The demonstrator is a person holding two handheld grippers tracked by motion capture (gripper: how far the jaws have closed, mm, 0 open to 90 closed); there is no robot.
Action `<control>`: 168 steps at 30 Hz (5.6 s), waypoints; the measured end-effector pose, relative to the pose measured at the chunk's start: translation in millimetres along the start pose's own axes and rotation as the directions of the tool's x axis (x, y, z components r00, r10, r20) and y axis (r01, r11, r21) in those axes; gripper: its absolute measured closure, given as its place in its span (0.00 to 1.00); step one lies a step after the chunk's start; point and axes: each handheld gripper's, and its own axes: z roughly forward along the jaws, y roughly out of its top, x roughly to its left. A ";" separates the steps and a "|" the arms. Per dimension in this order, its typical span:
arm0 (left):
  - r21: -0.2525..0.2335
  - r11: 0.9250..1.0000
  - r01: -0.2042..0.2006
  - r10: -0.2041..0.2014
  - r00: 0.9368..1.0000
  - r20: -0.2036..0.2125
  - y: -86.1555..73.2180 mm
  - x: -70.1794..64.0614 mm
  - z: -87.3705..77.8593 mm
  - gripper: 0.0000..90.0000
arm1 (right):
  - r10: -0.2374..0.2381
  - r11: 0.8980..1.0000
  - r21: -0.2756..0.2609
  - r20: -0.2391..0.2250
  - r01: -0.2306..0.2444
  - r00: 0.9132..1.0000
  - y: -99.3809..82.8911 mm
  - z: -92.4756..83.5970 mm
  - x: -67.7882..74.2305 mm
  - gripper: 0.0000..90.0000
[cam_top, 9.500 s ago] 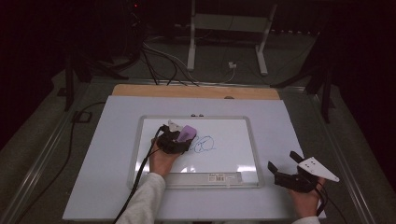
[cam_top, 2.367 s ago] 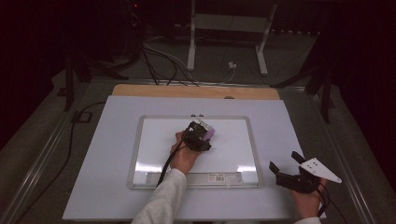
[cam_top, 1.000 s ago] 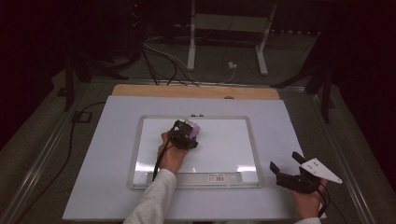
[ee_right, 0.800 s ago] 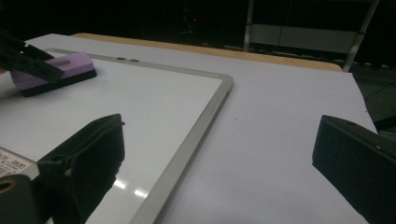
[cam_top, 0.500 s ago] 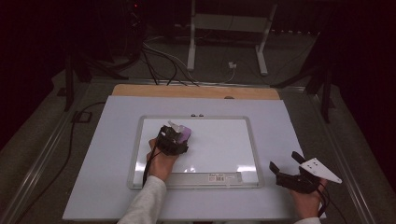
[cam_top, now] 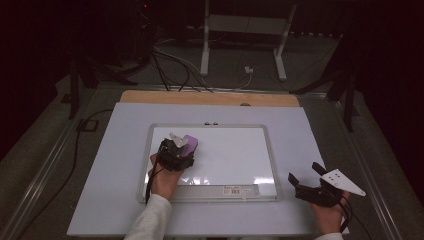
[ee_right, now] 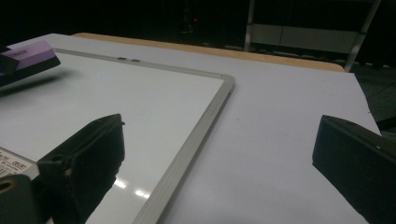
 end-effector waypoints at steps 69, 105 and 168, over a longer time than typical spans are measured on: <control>-0.006 0.995 0.100 -0.100 0.987 -0.127 -55.2 30.2 -24.0 0.43 | 0.000 1.000 0.005 -0.008 0.000 1.000 -0.1 0.8 2.7 0.02; -0.039 0.999 -0.037 0.032 0.991 -0.129 -56.4 31.9 -27.6 0.33 | 0.005 1.000 0.001 -0.009 -0.005 1.000 0.0 0.2 1.7 0.02; -0.008 0.992 0.128 -0.129 0.990 -0.055 -100.2 29.7 -83.9 0.47 | 0.003 1.000 0.000 -0.013 -0.003 1.000 0.7 0.5 3.6 0.02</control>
